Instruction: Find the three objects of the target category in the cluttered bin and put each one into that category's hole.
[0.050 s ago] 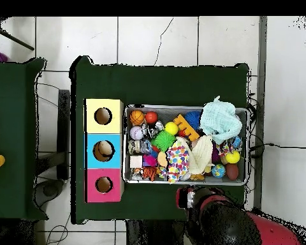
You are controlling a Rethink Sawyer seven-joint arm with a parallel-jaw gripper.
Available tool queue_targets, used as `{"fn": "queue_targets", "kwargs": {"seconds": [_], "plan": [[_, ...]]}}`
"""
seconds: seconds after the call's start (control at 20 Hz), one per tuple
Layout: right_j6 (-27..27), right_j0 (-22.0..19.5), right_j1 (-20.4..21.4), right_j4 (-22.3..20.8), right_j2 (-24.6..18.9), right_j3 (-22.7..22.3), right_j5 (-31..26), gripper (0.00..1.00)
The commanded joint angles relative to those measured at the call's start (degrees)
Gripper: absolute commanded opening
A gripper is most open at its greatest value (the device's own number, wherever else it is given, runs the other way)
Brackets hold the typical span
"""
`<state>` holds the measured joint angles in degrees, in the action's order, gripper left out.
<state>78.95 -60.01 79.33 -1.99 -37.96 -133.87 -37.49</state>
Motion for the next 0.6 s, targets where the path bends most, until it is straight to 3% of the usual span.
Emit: {"fn": "queue_targets", "kwargs": {"seconds": [0.05,0.45,0.6], "plan": [[-9.05,-0.35,-3.06,-5.24,-2.88,-0.29,-3.58,0.00],[-8.74,0.21,-5.68,-8.90,-3.62,0.72,-3.23,0.00],[-6.88,0.95,-8.73,-10.90,-2.94,2.51,-4.95,0.00]]}}
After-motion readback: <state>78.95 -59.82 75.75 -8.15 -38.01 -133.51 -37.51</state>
